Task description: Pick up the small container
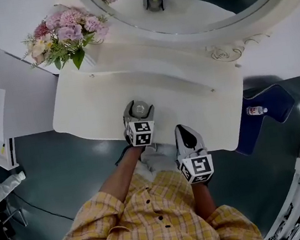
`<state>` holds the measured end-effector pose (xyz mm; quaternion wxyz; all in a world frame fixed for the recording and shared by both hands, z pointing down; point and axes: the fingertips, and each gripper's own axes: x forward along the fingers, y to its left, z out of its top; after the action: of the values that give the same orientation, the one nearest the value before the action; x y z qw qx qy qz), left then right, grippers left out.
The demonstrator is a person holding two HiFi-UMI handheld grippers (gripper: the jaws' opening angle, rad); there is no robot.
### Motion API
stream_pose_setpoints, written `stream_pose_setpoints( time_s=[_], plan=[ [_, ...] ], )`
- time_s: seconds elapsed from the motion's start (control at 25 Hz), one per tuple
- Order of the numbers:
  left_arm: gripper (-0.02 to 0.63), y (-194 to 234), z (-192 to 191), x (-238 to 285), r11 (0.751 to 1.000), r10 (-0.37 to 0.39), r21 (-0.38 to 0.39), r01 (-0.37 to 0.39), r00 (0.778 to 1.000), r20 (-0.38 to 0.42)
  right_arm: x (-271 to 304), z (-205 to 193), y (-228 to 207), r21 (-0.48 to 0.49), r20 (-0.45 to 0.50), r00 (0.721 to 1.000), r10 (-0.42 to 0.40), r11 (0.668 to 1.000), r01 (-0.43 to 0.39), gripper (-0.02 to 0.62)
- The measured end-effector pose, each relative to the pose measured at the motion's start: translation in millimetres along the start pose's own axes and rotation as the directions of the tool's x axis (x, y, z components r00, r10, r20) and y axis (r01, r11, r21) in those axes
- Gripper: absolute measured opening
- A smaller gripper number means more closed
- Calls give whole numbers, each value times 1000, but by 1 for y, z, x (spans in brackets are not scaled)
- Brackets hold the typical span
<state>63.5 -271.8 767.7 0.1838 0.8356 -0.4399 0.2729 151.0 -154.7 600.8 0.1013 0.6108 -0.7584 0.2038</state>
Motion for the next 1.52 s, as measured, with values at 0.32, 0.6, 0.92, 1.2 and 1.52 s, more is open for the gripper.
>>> stream_pose_setpoints(
  time_s=[0.32, 0.6, 0.92, 1.2, 1.52],
  plan=[
    [345, 0, -1, 0, 1000, 1, 14, -1, 1000, -11, -1, 0, -1, -1, 3, 1000, -5, 1000, 5, 2],
    [344, 2, 0, -3, 1000, -11, 10, 12, 1000, -24, -1, -1, -1, -2, 0, 1000, -4, 1000, 4, 2],
    [344, 2, 15, -17, 1000, -26, 12, 26, 1000, 5, -1, 3, 6, -7, 14, 1000, 2, 1000, -2, 2],
    [344, -2, 31, -36, 999, -45, 11, 45, 999, 29, -5, 13, 8, 2, 32, 999, -11, 1000, 11, 2],
    [344, -5, 56, -67, 998, -62, 36, 60, 996, 64, -13, 27, 10, -1, 64, 997, -31, 1000, 31, 2]
  ],
)
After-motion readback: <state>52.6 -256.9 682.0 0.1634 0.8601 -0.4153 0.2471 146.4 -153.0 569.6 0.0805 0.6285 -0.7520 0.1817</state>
